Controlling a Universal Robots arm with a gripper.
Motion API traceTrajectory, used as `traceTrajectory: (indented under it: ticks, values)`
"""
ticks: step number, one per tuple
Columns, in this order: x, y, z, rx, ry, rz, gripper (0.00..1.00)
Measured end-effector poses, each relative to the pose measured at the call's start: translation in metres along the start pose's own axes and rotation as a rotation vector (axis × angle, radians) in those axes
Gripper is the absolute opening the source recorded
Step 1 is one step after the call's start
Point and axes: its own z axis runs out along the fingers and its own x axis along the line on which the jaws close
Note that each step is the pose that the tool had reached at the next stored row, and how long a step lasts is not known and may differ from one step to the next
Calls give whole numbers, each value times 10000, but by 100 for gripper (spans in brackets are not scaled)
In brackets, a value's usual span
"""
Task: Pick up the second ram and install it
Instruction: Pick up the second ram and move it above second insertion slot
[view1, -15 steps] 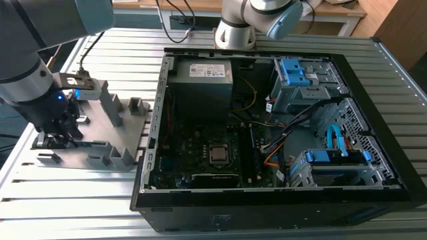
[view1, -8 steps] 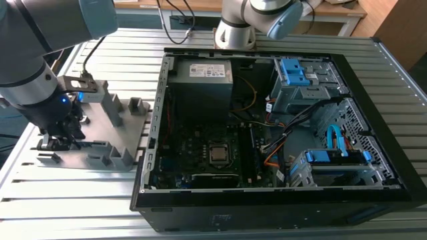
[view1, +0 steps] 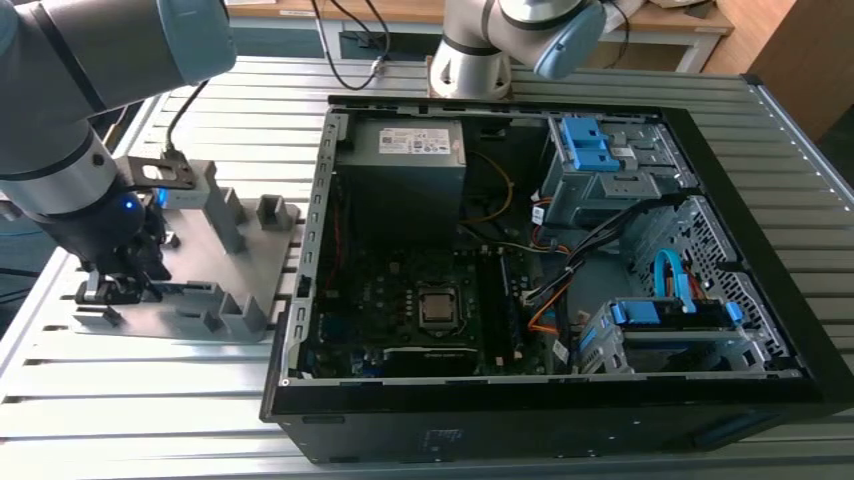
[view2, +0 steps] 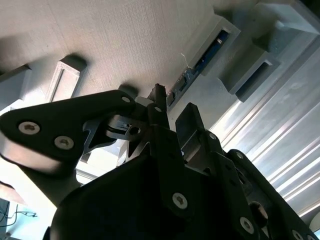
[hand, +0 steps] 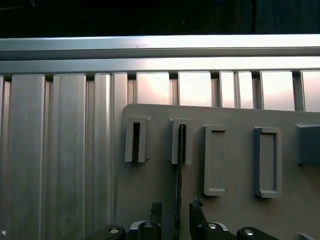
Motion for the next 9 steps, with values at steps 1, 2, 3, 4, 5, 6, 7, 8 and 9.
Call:
traceTrajectory:
  ticks: [1,2,3,4,5,6,7,8,9]
  values:
    - [0,0,0,1,-2,0,35]
    - [0,0,1,1,-3,0,35]
    - [0,0,0,0,-4,0,35]
    - [0,0,1,1,-5,0,35]
    - [0,0,0,0,-6,-1,35]
    - [0,0,1,0,-7,-1,35]
    - [0,0,1,0,-8,-1,35]
    - [0,0,0,0,-9,0,35]
    - [0,0,0,0,-10,-1,34]
